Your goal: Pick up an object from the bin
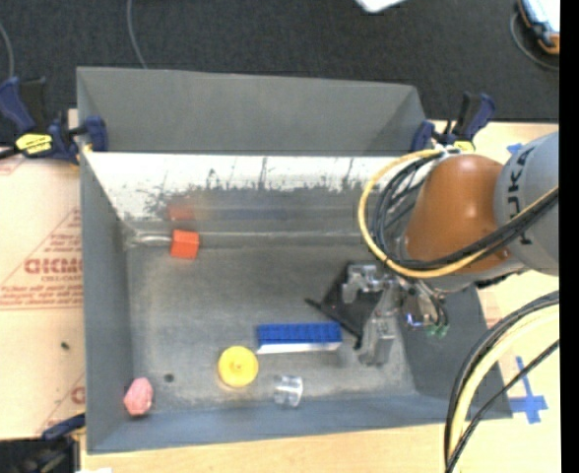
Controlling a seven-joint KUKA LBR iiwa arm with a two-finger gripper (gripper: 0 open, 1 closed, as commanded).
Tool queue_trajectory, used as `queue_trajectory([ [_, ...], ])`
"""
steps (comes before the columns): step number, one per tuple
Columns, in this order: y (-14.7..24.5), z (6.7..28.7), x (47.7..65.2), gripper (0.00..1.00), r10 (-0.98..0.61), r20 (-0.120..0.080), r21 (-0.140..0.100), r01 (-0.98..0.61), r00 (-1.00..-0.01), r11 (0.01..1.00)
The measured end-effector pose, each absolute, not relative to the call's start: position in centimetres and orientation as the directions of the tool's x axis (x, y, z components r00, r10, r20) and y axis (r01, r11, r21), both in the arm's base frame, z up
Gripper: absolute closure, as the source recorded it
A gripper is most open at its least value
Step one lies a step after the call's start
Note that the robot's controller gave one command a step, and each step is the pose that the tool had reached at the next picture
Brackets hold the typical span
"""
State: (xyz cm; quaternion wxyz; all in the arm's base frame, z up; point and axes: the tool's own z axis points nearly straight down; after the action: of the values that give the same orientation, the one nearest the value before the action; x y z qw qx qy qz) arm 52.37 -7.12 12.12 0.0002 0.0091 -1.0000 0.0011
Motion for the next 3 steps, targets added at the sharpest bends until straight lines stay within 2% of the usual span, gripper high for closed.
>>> queue_trajectory([
  [1,-5.8,10.0,51.7,0.0,-0.041,-0.002,-0.001,-0.041,-0.999,0.999],
  [2,-5.3,9.1,53.3,0.0,0.118,-0.005,-0.002,0.118,-0.993,0.993],
  [3,-4.8,7.9,51.8,0.0,-0.158,-0.003,-0.002,-0.158,-0.987,0.987],
])
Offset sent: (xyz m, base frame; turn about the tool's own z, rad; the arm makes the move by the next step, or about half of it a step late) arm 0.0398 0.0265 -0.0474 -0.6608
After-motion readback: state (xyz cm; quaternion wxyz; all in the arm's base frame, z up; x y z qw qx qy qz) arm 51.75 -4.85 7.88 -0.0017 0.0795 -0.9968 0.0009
